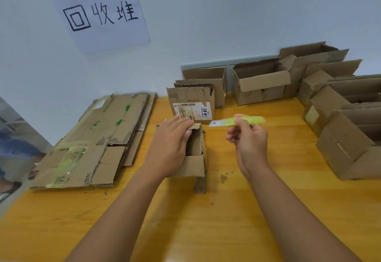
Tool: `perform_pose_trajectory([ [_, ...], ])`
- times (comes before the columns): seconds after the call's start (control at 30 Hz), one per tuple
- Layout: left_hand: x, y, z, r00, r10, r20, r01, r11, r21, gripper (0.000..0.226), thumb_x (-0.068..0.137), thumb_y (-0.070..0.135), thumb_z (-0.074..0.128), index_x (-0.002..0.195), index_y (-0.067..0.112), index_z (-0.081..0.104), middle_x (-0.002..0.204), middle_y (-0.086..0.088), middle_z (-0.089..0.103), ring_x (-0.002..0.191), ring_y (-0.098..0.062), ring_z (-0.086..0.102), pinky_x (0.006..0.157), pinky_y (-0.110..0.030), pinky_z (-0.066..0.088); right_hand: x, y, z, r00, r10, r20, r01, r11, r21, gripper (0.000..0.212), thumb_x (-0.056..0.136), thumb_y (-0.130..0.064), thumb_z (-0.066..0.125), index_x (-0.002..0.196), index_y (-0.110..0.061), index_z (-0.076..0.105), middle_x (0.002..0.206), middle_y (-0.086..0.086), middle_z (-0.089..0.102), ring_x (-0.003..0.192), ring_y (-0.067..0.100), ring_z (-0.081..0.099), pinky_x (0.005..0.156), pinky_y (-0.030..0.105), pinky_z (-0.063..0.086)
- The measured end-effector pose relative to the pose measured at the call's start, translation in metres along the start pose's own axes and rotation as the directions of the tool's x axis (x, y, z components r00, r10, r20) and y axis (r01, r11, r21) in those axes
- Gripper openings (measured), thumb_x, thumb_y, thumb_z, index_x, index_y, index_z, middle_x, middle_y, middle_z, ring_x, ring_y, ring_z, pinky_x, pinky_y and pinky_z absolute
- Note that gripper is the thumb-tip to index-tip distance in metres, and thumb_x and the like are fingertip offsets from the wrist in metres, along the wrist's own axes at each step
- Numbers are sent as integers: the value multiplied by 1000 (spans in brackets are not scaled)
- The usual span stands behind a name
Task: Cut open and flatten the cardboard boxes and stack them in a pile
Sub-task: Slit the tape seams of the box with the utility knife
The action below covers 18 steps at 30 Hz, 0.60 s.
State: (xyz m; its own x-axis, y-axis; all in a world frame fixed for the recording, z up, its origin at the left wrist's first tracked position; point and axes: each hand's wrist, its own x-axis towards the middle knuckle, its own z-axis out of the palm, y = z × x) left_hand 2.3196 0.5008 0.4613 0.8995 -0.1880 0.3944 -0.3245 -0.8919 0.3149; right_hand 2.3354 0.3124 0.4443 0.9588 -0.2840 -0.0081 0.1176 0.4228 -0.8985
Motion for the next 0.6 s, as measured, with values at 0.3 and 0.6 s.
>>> perform_pose_trajectory([
  [0.3,6,4,1,946,-95,-311,115,992,44,15,93,21,62,107,17,62,102,0,55,95,-18,47,79,-32,39,-6,5,-7,965,-154,213,221,913,-342,25,102,-20,52,117,-38,62,98,-4,70,82,7,66,70,25,55],
  [0.6,-4,-3,-14,960,-236,-149,239,971,3,5,95,33,57,99,31,60,98,14,57,104,-14,51,98,-40,34,-20,19,-38,832,238,501,551,-257,-794,55,105,-29,35,157,-19,20,143,3,44,129,25,42,95,37,44],
])
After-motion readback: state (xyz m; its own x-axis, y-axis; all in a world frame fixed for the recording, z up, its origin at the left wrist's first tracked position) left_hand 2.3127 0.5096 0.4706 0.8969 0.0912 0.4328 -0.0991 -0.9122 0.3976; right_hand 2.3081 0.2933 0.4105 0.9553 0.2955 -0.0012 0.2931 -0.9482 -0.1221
